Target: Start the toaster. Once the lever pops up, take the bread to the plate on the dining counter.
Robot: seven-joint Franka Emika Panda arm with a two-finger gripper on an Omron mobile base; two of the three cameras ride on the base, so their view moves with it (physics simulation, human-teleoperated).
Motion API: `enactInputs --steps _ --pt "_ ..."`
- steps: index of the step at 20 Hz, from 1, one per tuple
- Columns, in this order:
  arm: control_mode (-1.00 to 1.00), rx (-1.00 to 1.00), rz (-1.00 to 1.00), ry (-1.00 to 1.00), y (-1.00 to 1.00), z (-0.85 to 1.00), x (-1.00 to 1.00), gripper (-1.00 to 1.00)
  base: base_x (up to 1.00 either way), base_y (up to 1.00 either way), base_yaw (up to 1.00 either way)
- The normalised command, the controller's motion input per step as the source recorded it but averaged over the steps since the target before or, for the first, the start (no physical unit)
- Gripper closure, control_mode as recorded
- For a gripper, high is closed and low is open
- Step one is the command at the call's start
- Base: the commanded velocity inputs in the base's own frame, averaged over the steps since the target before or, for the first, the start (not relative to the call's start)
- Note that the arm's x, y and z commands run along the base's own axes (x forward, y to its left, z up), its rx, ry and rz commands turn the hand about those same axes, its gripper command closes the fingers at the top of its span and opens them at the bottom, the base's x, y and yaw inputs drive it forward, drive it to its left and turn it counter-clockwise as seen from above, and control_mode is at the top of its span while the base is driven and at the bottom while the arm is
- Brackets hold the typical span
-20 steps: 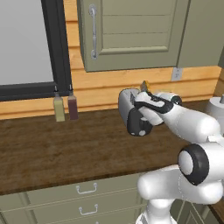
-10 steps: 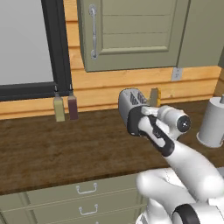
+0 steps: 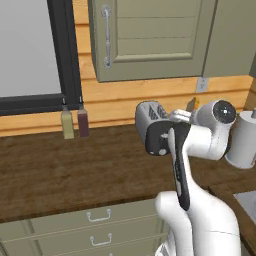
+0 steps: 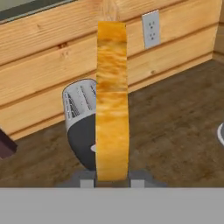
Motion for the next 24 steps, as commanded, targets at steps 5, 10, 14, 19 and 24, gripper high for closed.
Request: enactInputs --steps 5,10,14,19,24 --pt "-1.0 0.09 0.01 0.16 0.06 0.29 -1.0 1.0 0.0 0.0 0.0" --pt "-1.0 0.01 0.24 0.02 0.48 0.0 -1.0 1.0 0.0 0.0 0.0" --pt "-1.0 0.0 0.32 0.08 0.56 0.0 -0.85 1.0 0.0 0.0 0.0" --pt "-1.0 0.0 0.25 0.12 0.24 0.0 -0.34 1.0 0.0 0.0 0.0" --pt "-1.0 -0.07 0.11 0.09 0.26 0.0 0.0 1.0 0.0 0.0 0.0"
